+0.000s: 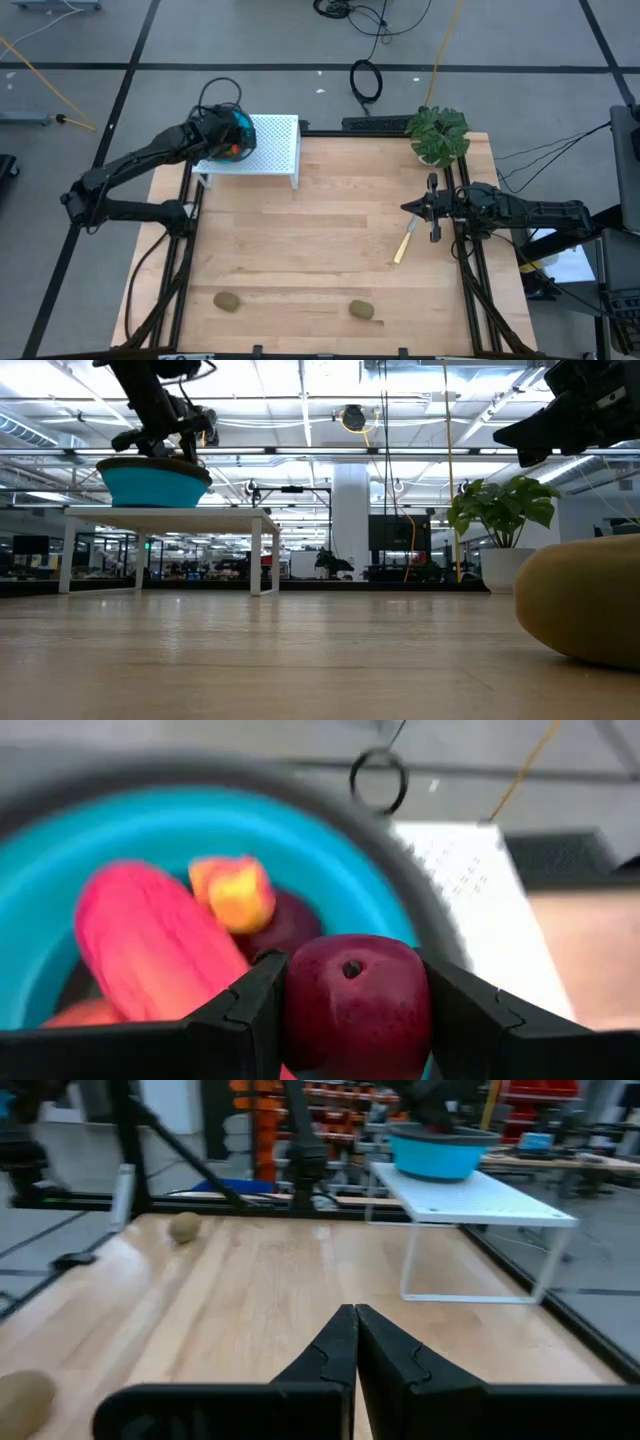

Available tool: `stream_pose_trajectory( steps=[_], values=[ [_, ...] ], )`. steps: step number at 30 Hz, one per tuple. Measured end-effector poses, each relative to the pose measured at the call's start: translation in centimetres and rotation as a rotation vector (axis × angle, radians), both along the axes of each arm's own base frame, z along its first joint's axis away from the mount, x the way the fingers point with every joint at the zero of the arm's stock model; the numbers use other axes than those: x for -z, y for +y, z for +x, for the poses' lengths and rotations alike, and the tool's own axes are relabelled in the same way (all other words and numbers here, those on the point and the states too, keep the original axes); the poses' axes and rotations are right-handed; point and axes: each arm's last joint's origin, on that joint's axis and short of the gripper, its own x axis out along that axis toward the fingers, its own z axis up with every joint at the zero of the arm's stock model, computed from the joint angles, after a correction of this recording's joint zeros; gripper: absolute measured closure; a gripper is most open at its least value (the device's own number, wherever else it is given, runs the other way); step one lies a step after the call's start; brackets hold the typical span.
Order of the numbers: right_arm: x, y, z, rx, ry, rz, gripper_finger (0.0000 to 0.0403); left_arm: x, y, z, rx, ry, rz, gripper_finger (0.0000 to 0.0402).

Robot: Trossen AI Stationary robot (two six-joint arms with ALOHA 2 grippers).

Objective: Pick & Place Fruit
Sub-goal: Put the pomegranate into the blue strainer bowl on the shelf

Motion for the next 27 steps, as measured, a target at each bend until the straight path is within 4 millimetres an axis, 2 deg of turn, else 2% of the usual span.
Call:
stream_pose_trajectory(
  steps=[8,19,22,27],
  values=[
    [0.0,-0.34,-0.03,0.117,0.0,-0.004,0.0403,1.05,0.66,0.95,0.002,0.035,-0.036,0.0218],
    [0.0,-0.34,-0.03,0.119,0.0,-0.005,0.0403,1.13,0.71,0.98,0.006,0.045,-0.035,0.0217],
    [0.0,-0.34,-0.03,0.119,0.0,-0.005,0.0403,1.12,0.72,0.97,0.003,0.048,-0.032,0.0205],
    [0.0,-0.34,-0.03,0.119,0.0,-0.005,0.0403,1.14,0.73,0.95,0.006,0.058,-0.026,0.0161]
  ],
)
